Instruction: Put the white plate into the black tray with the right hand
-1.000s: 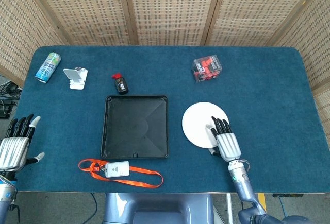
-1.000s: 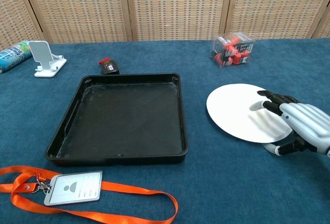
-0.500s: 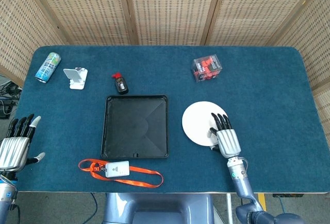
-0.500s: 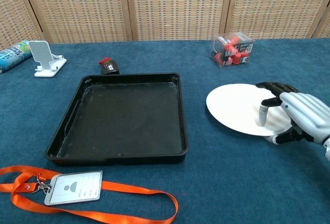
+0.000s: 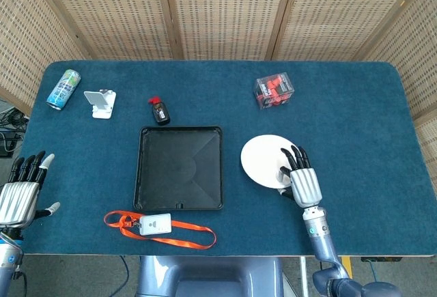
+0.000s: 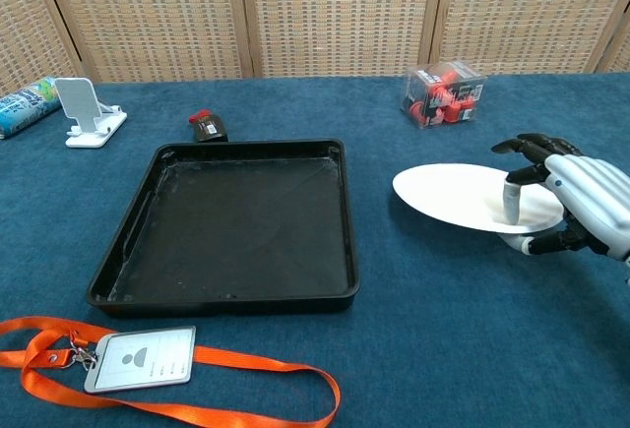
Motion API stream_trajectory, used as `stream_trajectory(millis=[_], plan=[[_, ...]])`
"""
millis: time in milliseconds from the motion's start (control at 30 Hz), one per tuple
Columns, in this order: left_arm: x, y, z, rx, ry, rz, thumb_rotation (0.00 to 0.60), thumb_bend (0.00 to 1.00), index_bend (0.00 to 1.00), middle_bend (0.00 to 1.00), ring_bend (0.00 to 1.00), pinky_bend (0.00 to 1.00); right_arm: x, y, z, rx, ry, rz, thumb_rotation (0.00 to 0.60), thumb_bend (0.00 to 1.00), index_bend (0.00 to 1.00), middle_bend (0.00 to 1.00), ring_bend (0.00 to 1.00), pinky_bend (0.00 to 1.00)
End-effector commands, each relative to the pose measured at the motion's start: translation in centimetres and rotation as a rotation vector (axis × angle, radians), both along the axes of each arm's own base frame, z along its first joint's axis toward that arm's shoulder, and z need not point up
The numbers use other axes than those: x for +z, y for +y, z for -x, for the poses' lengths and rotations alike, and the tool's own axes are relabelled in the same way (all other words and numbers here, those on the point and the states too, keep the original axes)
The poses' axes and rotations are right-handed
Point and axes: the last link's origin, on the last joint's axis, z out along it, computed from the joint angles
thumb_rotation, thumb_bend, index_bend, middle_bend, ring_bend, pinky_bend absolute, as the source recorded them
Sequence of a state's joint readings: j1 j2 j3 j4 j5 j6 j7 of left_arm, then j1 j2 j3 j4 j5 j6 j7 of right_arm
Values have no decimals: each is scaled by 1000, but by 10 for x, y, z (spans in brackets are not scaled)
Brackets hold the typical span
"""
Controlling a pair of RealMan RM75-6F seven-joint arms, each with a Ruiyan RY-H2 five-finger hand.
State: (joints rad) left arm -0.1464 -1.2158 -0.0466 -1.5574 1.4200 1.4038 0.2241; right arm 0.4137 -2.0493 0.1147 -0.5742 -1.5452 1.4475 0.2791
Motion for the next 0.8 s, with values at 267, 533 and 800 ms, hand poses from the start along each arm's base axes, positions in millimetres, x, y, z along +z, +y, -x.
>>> stream_trajectory(millis=[267, 533, 800], plan=[[0, 0, 0, -1, -2, 0, 600, 0, 0, 0, 0, 0, -1, 2, 1, -6, 5, 1, 600, 581, 691, 233, 28, 92], [0, 0, 0, 0, -4, -1, 600, 0, 0, 0, 0, 0, 6, -3, -6, 41, 2, 45, 600, 585, 696, 235, 30, 92], [0, 0, 0, -1, -3, 1, 600, 0, 0, 0, 0, 0, 19, -20, -30, 134, -11, 102, 600, 584, 699, 236, 31, 92]])
